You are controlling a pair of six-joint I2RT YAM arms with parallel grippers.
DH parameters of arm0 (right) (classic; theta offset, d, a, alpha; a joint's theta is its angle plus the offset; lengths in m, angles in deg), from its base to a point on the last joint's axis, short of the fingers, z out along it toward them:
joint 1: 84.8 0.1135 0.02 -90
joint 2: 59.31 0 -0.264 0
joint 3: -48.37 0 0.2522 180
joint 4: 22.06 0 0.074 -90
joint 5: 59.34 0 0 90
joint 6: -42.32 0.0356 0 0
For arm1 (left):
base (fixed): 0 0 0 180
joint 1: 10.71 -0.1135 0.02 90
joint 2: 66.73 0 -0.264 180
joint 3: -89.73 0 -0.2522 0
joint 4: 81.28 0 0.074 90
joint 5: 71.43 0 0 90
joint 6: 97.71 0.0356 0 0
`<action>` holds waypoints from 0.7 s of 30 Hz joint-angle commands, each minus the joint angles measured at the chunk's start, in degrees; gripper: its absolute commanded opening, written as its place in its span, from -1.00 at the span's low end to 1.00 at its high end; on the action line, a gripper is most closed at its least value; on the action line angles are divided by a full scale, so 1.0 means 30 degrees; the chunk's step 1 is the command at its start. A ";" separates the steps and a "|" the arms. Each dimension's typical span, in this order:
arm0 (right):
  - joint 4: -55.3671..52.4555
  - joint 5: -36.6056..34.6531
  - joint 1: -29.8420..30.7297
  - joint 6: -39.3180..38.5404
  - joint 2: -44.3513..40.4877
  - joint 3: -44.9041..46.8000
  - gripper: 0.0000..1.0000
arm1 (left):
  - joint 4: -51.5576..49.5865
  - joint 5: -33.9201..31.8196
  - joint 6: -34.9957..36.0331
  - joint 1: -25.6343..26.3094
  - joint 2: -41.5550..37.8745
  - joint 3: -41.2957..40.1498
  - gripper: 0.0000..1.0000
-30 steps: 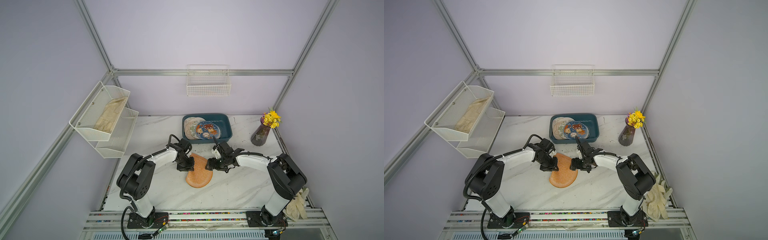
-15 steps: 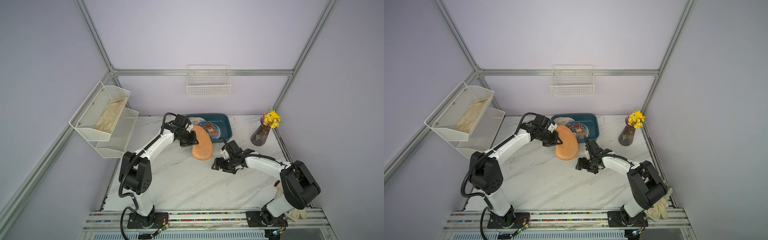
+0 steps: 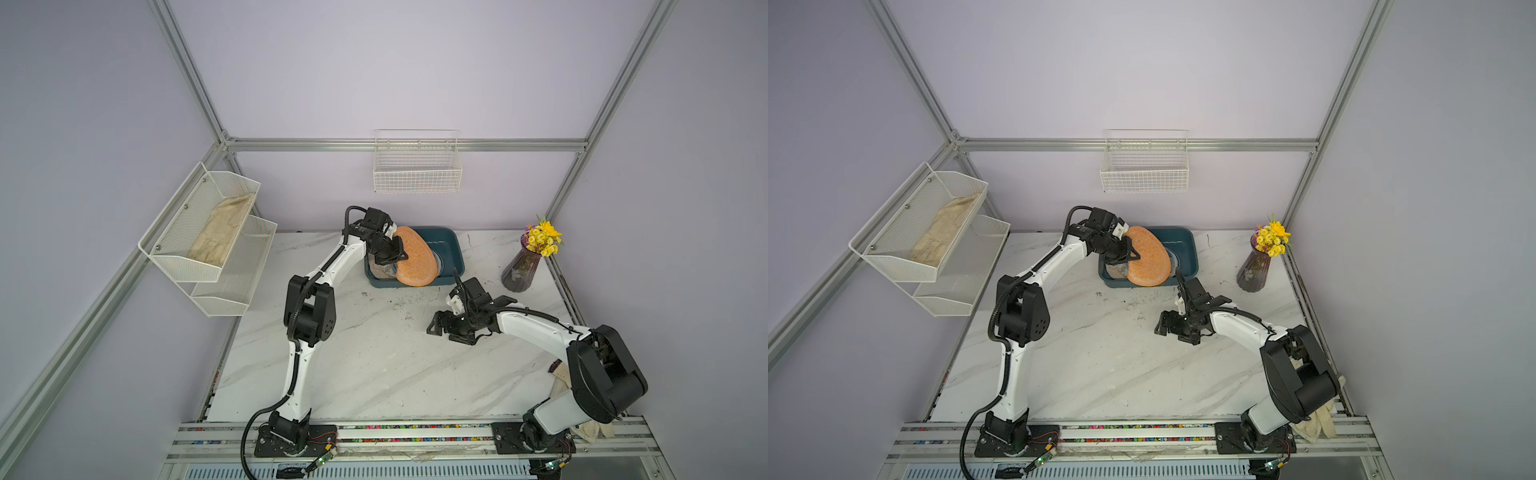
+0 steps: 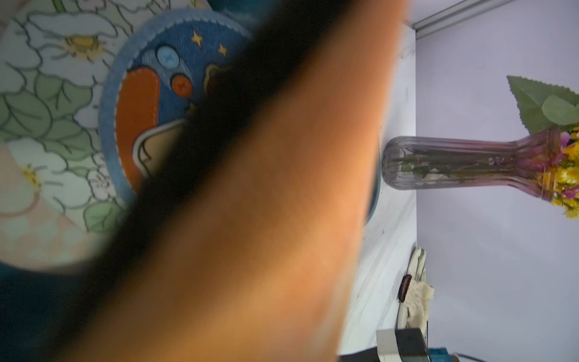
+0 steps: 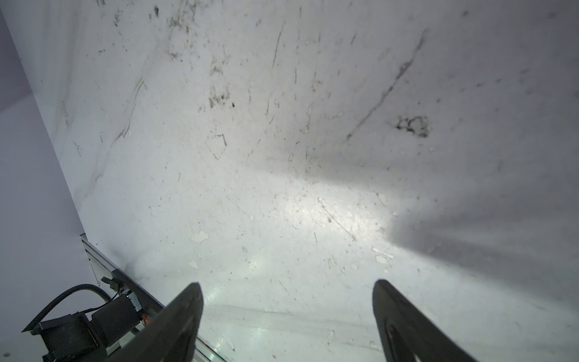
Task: Put the coasters into the storage box
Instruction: Place the coaster in the storage box.
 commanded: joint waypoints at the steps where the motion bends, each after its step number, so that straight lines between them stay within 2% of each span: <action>1: -0.0740 0.0259 -0.0215 0.0193 -0.0018 -0.0427 0.73 | 0.1612 -0.0277 -0.0840 -0.0453 0.0797 0.2607 -0.94; 9: -0.1064 0.0564 -0.0489 -0.0305 0.0654 -0.1045 0.73 | 0.2447 -0.1587 -0.1514 -0.0824 0.2834 0.3408 -0.92; 12: -0.1123 0.0612 -0.0549 -0.0453 0.0841 -0.1268 0.73 | 0.1962 -0.2033 -0.1290 -0.0828 0.2936 0.3177 -0.77; 13: -0.1123 0.0638 -0.0578 -0.0486 0.0890 -0.1339 0.73 | 0.1785 -0.2318 -0.1195 -0.0817 0.2810 0.2947 -0.66; 17: -0.1116 0.0658 -0.0637 -0.0592 0.1014 -0.1532 0.73 | 0.1356 -0.3476 -0.0832 -0.0817 0.1960 0.1510 -0.01; 21: -0.1093 0.0662 -0.0626 -0.0665 0.1051 -0.1574 0.74 | 0.1186 -0.4216 -0.0636 -0.0833 0.1030 0.0192 0.31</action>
